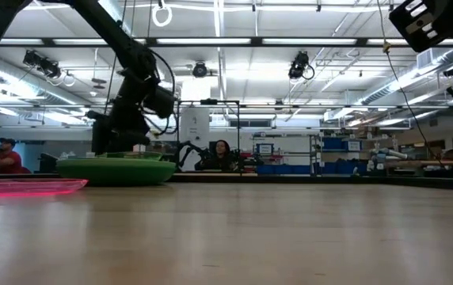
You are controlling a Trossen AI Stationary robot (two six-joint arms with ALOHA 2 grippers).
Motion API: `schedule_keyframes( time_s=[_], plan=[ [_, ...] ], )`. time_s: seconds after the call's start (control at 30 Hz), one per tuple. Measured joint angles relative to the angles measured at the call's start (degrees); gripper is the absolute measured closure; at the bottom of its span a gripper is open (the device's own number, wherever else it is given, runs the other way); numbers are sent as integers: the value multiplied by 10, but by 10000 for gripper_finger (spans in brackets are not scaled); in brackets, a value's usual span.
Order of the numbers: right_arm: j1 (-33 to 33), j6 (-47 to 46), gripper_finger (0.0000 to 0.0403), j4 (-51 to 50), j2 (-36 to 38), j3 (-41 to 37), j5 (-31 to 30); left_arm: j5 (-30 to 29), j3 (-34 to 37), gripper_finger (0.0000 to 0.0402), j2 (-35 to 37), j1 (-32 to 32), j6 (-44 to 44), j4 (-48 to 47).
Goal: Stack plastic plates
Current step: Stack the light green plate on top of the orange plate
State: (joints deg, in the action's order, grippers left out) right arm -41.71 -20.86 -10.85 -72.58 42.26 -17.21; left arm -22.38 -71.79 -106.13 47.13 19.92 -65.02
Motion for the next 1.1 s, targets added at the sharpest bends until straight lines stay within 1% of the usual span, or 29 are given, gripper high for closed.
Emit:
schedule_keyframes(
  time_s=[0.03, 0.2, 0.33, 0.5, 0.7, 0.77, 0.87, 0.97, 1.1],
  plan=[
    [-3, 0, 245, 0, 0, 0, 3, -8, 16, 191, 0, 1, -1, 11],
    [-17, 0, 245, 0, 0, 0, 4, -95, 82, 191, 2, 9, 15, 35],
    [-21, -2, 245, 1, 0, 0, 4, -123, 101, 191, 4, 21, 23, 31],
    [-20, -1, 245, 11, 0, 0, 3, -128, 104, 191, 31, 28, 24, 36],
    [-17, 0, 245, 17, 0, 0, 3, -137, 103, 191, 99, 25, 20, 36],
    [-17, 0, 245, 18, 0, 0, 2, -125, 104, 191, 127, 10, 20, 35],
    [-17, 5, 245, 18, 0, 0, 2, -79, 104, 191, 159, -28, 15, 36],
    [-17, 24, 245, 18, 0, 0, -10, -77, 104, 191, 163, -63, 20, 45],
    [-17, 39, 245, 18, 0, 0, -24, -93, 104, 191, 144, -83, 43, 72]
  ],
)
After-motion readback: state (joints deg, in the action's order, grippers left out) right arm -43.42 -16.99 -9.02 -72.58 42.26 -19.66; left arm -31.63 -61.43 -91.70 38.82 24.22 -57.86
